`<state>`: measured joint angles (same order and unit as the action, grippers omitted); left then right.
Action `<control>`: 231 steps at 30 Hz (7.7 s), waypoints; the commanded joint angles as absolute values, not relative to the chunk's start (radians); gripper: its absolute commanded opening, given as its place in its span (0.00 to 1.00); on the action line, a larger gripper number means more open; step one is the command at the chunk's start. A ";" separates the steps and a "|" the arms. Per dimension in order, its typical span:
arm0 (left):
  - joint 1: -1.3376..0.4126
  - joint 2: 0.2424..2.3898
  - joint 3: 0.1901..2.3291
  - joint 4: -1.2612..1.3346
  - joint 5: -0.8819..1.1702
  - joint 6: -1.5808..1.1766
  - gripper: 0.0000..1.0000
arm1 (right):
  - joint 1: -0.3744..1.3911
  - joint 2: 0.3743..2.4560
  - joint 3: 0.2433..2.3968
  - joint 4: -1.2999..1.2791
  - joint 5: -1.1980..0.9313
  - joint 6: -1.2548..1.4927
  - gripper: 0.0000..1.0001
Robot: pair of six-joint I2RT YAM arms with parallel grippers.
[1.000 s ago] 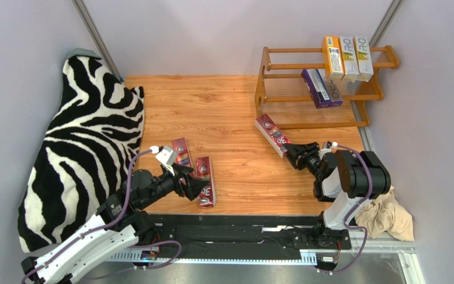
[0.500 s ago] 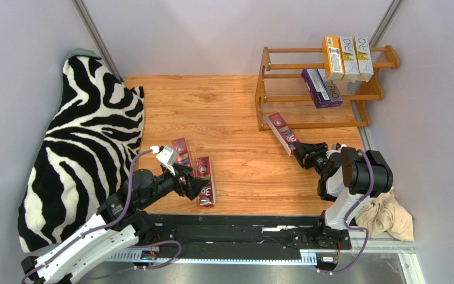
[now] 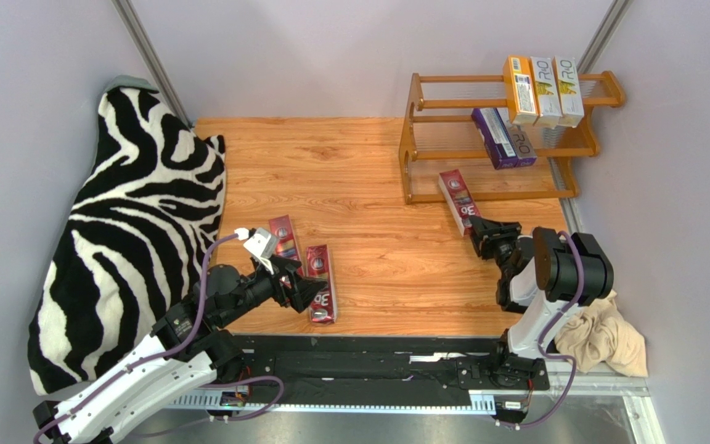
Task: Place and organize the toothpastes onto the shelf
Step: Place the toothpaste on the shelf, then pick up the toothpaste from the center of the board.
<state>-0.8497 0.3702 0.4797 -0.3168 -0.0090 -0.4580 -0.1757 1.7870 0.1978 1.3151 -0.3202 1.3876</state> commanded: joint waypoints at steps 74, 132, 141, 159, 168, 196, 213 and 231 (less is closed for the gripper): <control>-0.851 0.337 0.463 -0.339 0.002 -0.480 0.99 | -0.107 1.999 0.198 1.499 -0.193 1.402 0.93; -0.851 1.394 0.704 -0.454 -0.044 -0.738 0.88 | -0.067 0.164 0.213 -0.394 -0.187 0.851 0.94; -0.851 1.416 0.703 -0.451 -0.048 -0.732 0.67 | -0.067 0.161 0.189 -0.394 -0.199 0.851 0.94; -0.859 1.330 0.732 -0.554 -0.109 -0.724 0.00 | -0.067 0.146 0.224 -0.443 -0.259 0.839 0.93; -0.876 1.197 0.753 -0.598 -0.109 -0.716 0.00 | -0.063 0.126 0.252 -0.460 -0.351 0.861 0.93; -0.942 0.988 0.536 -0.421 0.057 -0.679 0.00 | 0.877 0.474 0.123 -0.019 0.164 1.170 0.93; -0.999 1.063 0.521 -0.452 0.003 -0.700 0.54 | 0.897 0.417 0.126 -0.060 0.222 1.190 0.94; -1.137 1.063 0.560 -0.586 -0.164 -0.781 0.97 | 0.899 0.322 0.084 -0.120 0.230 1.216 0.94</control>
<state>-1.1301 1.0870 0.5495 -0.5655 -0.1421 -0.7612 0.8898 0.3355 0.0917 -0.1276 0.1959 1.2037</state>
